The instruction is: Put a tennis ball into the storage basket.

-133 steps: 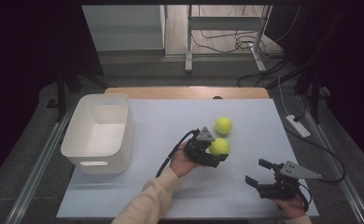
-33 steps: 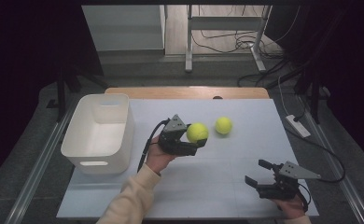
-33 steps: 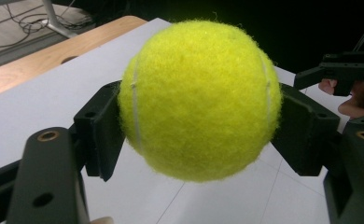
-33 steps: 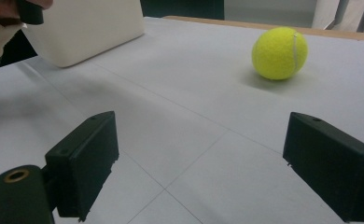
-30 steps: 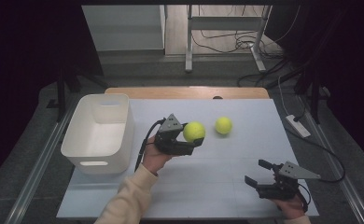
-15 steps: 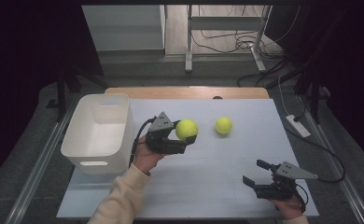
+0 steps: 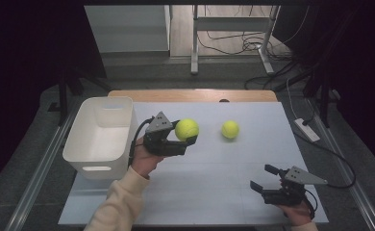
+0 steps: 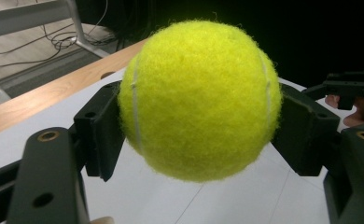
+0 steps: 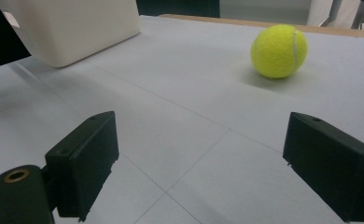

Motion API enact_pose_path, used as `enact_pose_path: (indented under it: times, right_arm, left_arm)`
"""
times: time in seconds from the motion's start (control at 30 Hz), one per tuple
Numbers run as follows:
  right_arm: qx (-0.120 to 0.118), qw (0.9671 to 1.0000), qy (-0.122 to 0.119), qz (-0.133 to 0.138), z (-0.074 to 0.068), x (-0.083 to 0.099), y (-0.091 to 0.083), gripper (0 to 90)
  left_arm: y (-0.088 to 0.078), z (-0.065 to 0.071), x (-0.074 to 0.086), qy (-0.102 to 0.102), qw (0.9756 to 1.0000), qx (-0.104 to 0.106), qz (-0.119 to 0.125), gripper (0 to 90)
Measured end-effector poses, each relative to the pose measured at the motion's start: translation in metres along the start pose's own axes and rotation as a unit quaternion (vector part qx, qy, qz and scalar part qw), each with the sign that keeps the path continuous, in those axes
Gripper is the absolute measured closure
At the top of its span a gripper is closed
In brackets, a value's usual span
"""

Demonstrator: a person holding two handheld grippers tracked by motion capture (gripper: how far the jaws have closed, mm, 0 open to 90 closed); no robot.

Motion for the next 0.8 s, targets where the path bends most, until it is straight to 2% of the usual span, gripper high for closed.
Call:
enact_pose_path:
  times: [0.8]
  right_arm:
    - [0.002,1.0000,-0.002,0.003,0.000,-0.001,-0.002,10.5]
  left_arm:
    - [-0.021,-0.018,-0.011,-0.008,0.9995,-0.024,0.020,26.6]
Point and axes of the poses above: each handheld gripper's, and its own axes: y roughly forward along the jaws, x roughly out of its underside, z roughly to its right, the point moved 4 cm from there along y, roughly forward along the jaws, and after that the axes turned 10 degrees about -x, right-handed, at the moved point
